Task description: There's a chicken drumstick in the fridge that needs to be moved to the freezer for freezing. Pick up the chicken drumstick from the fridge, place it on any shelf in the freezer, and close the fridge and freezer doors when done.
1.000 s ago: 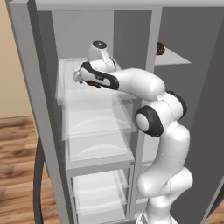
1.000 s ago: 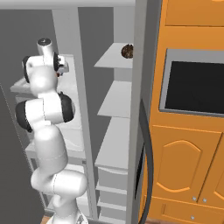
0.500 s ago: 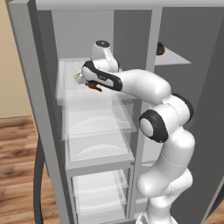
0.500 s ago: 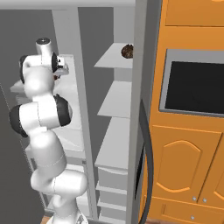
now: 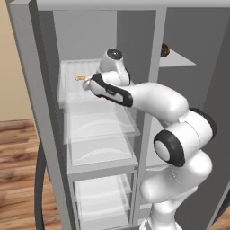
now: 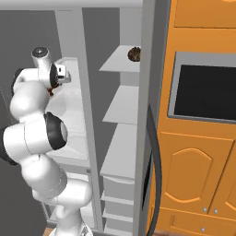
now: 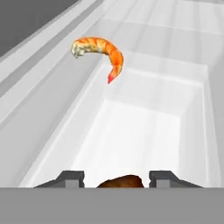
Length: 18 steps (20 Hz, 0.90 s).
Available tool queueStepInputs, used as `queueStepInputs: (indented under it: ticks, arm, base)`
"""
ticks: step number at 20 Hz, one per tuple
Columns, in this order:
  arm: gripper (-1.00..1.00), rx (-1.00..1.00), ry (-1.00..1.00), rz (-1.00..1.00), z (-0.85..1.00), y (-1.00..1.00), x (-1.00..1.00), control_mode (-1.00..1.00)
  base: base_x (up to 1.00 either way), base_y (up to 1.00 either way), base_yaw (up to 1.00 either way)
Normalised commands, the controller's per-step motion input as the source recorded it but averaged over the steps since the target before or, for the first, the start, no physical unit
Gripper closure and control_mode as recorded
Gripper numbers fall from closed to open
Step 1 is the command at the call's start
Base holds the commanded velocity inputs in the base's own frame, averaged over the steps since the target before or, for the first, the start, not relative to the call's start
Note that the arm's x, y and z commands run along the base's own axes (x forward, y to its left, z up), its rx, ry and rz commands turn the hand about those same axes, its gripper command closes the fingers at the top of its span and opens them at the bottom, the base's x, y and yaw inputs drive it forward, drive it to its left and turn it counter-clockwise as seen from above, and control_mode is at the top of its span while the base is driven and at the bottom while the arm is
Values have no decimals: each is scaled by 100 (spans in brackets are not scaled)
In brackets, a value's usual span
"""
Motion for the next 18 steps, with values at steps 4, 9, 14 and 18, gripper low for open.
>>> queueStepInputs:
  ticks: [4, 9, 14, 18]
  arm:
    - [100, 0, 0, -11, 39, -11, -67, -100]
    - [100, 2, 6, -13, 68, -19, -73, -100]
    - [100, 2, 4, -3, 45, -64, -100, -100]
    - [100, 0, 0, 0, 4, -90, -100, -100]
  base:
    - [0, 0, 0]
    - [0, 0, 0]
    - [0, 0, 0]
    - [0, 0, 0]
